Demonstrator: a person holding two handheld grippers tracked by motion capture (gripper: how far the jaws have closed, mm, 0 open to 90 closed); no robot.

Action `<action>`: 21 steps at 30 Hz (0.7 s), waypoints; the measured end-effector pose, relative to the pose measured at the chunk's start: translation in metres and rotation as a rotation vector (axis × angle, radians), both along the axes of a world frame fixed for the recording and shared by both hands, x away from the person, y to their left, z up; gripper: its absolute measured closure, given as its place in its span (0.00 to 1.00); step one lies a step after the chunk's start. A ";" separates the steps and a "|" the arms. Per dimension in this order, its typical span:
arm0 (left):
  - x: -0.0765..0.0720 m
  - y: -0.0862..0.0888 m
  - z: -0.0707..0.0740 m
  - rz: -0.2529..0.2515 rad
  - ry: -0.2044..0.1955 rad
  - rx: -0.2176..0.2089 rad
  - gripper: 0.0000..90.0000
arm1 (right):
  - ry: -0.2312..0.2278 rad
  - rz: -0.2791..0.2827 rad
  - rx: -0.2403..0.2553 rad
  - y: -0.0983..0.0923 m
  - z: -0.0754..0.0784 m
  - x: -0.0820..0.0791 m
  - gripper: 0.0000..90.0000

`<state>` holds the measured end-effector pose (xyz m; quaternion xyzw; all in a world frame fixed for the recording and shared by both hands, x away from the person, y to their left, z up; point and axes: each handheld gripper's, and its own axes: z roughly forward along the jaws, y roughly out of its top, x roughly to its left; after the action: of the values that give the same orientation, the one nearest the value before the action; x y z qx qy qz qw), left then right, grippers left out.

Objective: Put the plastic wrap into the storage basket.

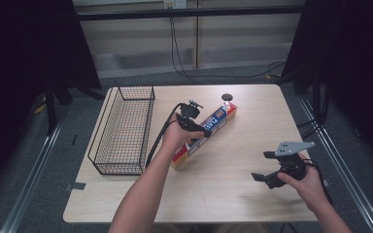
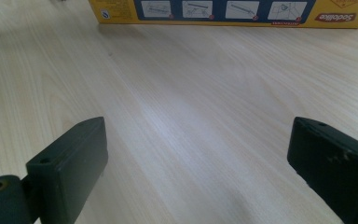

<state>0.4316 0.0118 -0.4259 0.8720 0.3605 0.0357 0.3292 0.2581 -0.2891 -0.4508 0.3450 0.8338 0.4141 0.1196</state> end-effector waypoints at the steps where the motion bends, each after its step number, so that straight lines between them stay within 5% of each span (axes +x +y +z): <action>1: 0.000 0.000 0.000 0.000 0.000 0.000 0.16 | 0.000 0.000 0.000 0.000 0.000 0.000 0.05; 21: 0.007 -0.013 -0.019 0.013 -0.004 0.073 0.22 | -0.004 0.007 0.027 -0.003 0.002 0.000 0.05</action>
<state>0.4386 -0.0010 -0.4451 0.8810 0.3642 0.0529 0.2975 0.2582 -0.2925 -0.4490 0.3427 0.8291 0.4265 0.1154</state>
